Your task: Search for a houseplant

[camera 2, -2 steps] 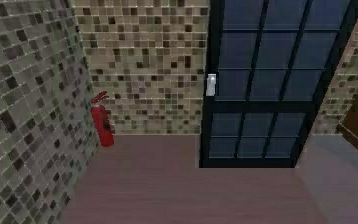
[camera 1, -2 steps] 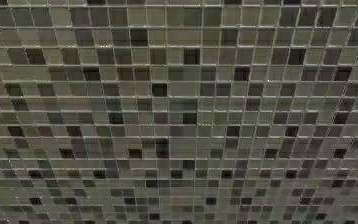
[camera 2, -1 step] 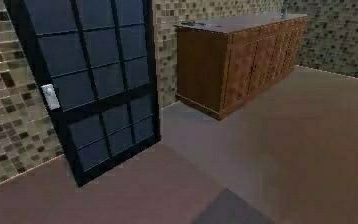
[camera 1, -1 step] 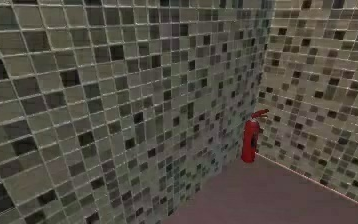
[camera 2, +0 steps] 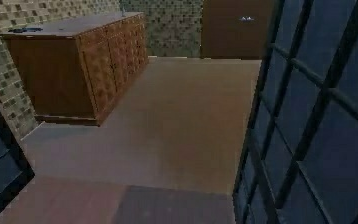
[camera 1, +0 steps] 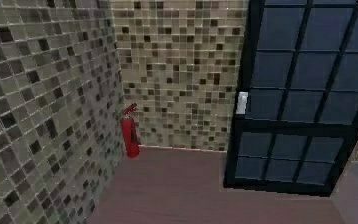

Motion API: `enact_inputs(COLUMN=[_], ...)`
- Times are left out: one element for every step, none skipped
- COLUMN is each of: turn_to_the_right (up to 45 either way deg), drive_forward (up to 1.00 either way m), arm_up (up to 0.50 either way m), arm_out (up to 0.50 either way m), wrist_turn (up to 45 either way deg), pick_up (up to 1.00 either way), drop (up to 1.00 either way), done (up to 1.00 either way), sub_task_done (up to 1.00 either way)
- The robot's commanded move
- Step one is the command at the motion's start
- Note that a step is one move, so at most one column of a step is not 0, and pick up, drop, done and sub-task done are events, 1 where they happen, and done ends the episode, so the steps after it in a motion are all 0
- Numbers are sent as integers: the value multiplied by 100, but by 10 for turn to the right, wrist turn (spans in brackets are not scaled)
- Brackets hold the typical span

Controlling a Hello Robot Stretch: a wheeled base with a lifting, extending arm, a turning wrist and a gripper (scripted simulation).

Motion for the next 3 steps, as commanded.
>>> enact_inputs(turn_to_the_right=[0, 450, 390], drive_forward=[10, 0, 0], arm_up=[0, 0, 0], arm_out=[0, 0, 0], wrist_turn=[0, 0, 0], pick_up=[0, 0, 0], drop=[0, 0, 0], done=[0, 0, 0], sub_task_done=[0, 0, 0])
